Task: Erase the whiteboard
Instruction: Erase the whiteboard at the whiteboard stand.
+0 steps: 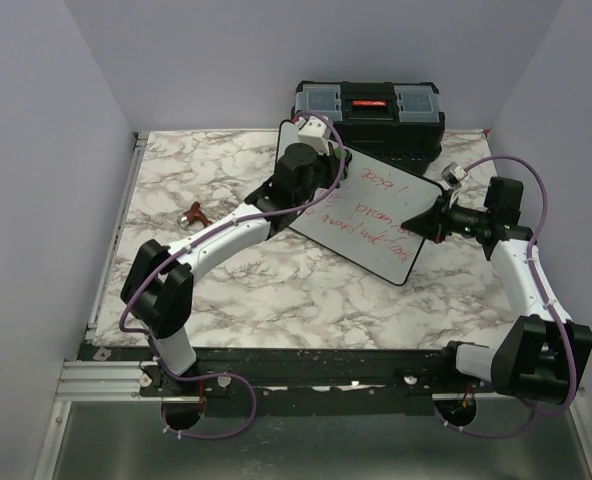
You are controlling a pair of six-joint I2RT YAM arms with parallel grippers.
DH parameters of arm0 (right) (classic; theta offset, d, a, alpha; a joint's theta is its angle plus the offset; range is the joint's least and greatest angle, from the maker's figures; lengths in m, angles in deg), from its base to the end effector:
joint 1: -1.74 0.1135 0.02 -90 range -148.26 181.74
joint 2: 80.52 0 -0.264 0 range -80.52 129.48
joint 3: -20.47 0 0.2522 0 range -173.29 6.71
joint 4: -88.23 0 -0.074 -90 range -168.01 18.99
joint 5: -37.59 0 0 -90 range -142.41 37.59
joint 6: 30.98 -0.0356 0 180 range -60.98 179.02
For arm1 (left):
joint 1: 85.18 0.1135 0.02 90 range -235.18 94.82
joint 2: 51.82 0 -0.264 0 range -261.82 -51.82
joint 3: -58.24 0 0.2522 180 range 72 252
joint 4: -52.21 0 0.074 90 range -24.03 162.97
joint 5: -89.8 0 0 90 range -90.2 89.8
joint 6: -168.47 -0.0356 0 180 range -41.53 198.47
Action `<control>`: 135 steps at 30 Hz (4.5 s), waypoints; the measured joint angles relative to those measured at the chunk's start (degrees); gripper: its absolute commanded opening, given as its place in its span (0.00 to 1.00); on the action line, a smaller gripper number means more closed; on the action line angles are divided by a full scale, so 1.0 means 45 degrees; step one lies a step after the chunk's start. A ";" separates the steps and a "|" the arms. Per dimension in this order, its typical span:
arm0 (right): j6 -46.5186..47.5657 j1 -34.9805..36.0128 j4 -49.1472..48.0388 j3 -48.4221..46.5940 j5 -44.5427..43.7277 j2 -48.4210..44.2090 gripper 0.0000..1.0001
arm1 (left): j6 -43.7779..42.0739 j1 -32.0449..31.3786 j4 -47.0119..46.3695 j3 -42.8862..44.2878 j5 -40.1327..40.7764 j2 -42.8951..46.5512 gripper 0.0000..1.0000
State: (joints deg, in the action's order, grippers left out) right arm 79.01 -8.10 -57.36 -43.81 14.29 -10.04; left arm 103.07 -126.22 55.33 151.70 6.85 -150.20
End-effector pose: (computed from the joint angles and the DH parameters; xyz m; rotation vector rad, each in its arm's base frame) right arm 0.2513 -0.0104 0.2778 -0.7265 1.8061 0.9644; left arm 0.3181 -0.2712 0.3378 0.1589 1.7602 -0.7395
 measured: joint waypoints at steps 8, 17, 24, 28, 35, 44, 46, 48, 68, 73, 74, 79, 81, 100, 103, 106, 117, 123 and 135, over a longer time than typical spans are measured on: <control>0.0146 0.0000 0.0000 0.0000 0.0010 0.0000 0.01 | -0.0160 -0.1078 -0.1671 -0.1112 0.0680 0.0078 0.00; 0.0262 0.0000 -0.0005 0.0000 0.0015 0.0000 0.01 | 0.0112 -0.1681 -0.3405 -0.2662 0.2492 0.0102 0.00; 0.0277 0.0000 -0.0005 0.0000 0.0010 0.0000 0.01 | 0.0078 -0.1569 -0.3803 -0.3317 0.3109 0.0097 0.00; 0.0209 0.0005 -0.0005 0.0005 0.0000 0.0000 0.01 | 0.0005 -0.1331 -0.3657 -0.3279 0.3094 0.0092 0.00; 0.0126 0.0005 -0.0039 0.0005 -0.0010 0.0000 0.01 | -0.0325 -0.0219 -0.2934 -0.2764 0.3109 0.0092 0.00; 0.0175 0.0005 -0.0015 0.0005 0.0005 -0.0010 0.01 | -0.0554 0.2137 -0.2356 -0.1739 0.2317 -0.0175 0.00; 0.0136 0.0005 -0.0005 0.0005 0.0005 -0.0010 0.01 | -0.0607 0.2642 -0.2278 -0.1447 0.1855 -0.0335 0.00; 0.0121 0.0005 0.0000 0.0005 0.0010 -0.0010 0.01 | -0.0748 0.2977 -0.2244 -0.1209 0.1292 -0.0452 0.00; -0.0044 -0.0029 -0.0015 0.0000 -0.0039 -0.0010 0.01 | -0.0933 -0.0947 -0.3075 -0.0243 -0.0787 -0.0476 0.00; 0.0364 -0.0024 0.0044 0.0005 0.0044 -0.0029 0.01 | -0.0787 -0.1749 -0.3094 -0.0214 -0.1107 -0.0476 0.00; 0.0379 -0.0024 0.0083 0.0000 0.0063 -0.0029 0.01 | -0.0787 -0.1763 -0.3084 -0.0214 -0.1127 -0.0476 0.00; 0.0364 -0.0005 0.0097 0.0000 0.0058 -0.0034 0.01 | -0.0583 -0.1418 -0.3308 -0.0398 -0.1608 -0.0471 0.00; 0.0311 0.0000 0.0102 0.0000 0.0053 -0.0034 0.01 | -0.0500 -0.1093 -0.3458 -0.0627 -0.1909 -0.0423 0.00; -0.0427 -0.0005 0.0112 0.0005 -0.0039 -0.0034 0.01 | -0.0903 0.0670 -0.2890 -0.0811 -0.0850 -0.0364 0.00; -0.0427 -0.0019 0.0117 0.0000 -0.0039 -0.0034 0.01 | -0.0976 0.0015 -0.2875 -0.0806 0.0151 -0.0364 0.00; -0.0369 -0.0019 0.0112 0.0005 -0.0039 -0.0034 0.01 | -0.0874 -0.0937 -0.2866 -0.0806 0.0797 -0.0364 0.00; 0.0355 -0.0019 0.0117 0.0005 0.0049 -0.0063 0.01 | -0.0461 -0.2725 -0.2861 -0.0806 0.1972 -0.0403 0.00; 0.0427 -0.0015 0.0136 0.0005 0.0049 -0.0068 0.01 | -0.0457 -0.2613 -0.3225 -0.1064 0.2375 -0.0403 0.00; 0.0058 -0.0015 0.0141 0.0000 0.0000 -0.0068 0.01 | -0.0534 -0.1486 -0.3254 -0.1676 0.2035 -0.0107 0.00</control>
State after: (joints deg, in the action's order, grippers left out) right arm 79.27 -8.17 -56.73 -43.81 14.29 -10.35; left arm 100.67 -132.91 40.69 144.16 16.00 -150.69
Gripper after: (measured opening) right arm 0.052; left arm 0.060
